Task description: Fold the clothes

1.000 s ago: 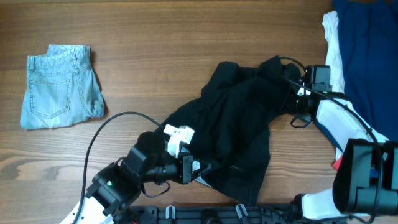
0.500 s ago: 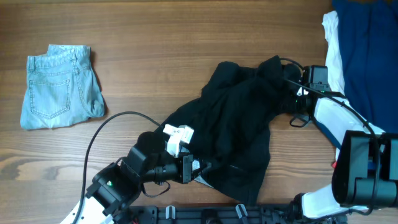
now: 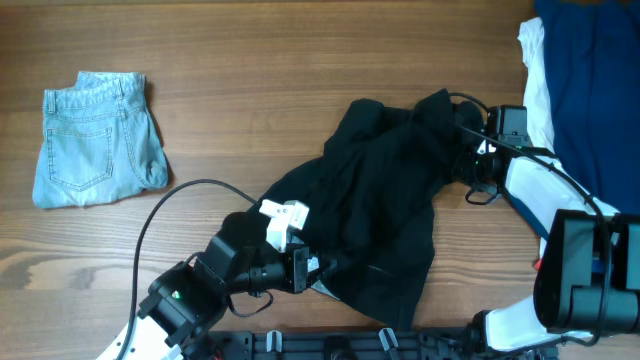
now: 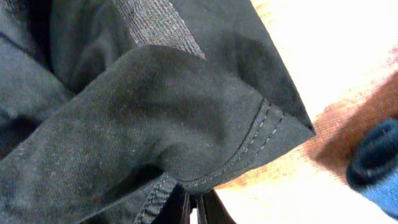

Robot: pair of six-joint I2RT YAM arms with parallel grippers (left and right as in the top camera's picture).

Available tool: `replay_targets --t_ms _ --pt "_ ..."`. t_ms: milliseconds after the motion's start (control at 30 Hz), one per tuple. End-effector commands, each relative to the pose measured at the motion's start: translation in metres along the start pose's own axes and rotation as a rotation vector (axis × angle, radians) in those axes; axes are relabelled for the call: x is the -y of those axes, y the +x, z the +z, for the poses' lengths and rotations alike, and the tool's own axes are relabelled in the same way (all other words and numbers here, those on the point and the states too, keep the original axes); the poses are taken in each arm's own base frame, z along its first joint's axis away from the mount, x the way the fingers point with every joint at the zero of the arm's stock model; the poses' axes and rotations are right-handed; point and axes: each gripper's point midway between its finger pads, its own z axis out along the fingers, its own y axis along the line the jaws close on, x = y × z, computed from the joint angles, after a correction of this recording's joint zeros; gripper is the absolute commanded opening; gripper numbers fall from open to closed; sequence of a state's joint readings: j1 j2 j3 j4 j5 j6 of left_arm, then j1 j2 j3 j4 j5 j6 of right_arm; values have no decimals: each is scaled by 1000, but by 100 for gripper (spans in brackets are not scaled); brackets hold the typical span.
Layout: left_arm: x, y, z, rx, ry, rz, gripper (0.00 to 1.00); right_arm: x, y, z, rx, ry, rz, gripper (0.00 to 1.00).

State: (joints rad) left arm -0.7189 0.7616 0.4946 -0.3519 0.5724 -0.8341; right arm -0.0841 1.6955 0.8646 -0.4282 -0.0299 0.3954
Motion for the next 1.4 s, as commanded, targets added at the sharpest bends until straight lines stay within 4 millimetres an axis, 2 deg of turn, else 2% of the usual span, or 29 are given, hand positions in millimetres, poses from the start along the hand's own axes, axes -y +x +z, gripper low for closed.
replay_targets --t_ms 0,133,200,300,367,433,533,567,667,767,833,967,1033,1133,1233,1333,1367 --pt "-4 -6 -1 38 -23 20 4 -7 -10 -30 54 -46 1 4" --pt "-6 -7 -1 46 -31 19 4 -5 -7 -65 91 -48 4 4" --pt "-8 -8 -2 52 -41 17 4 8 1 -89 109 3 58 4" --pt "-8 -10 -2 60 -44 18 4 17 7 -101 117 40 59 4" --pt "-7 -15 -4 75 -44 13 4 16 5 -108 138 31 50 4" --pt "-2 -25 -11 102 -37 5 4 11 -1 -124 189 2 29 4" --pt "9 -48 -32 169 -67 51 4 3 -18 -162 295 -43 30 4" --pt "11 -58 -42 203 -91 76 4 -2 -29 -186 360 -72 30 4" --pt "17 -94 -78 332 -201 151 4 -12 -49 -242 493 -129 30 4" --pt "26 -131 -113 452 -270 206 4 -17 -56 -279 566 -155 15 4" --pt "32 -155 -134 530 -291 220 4 -18 -59 -294 595 -165 9 4" --pt "46 -214 -178 702 -329 276 4 -22 -66 -304 629 -181 11 4" --pt "52 -243 -193 766 -322 295 4 -25 -75 -307 657 -193 10 4" --pt "56 -272 -195 755 -266 298 4 -30 -85 -304 675 -193 -12 4" --pt "56 -270 -170 619 -166 272 4 -36 -74 -285 579 -214 -38 4" --pt "31 -256 -145 493 -198 210 4 -40 -43 -249 356 -228 -55 6" --pt "22 -253 -140 465 -222 207 4 -42 -33 -237 283 -235 -70 10"
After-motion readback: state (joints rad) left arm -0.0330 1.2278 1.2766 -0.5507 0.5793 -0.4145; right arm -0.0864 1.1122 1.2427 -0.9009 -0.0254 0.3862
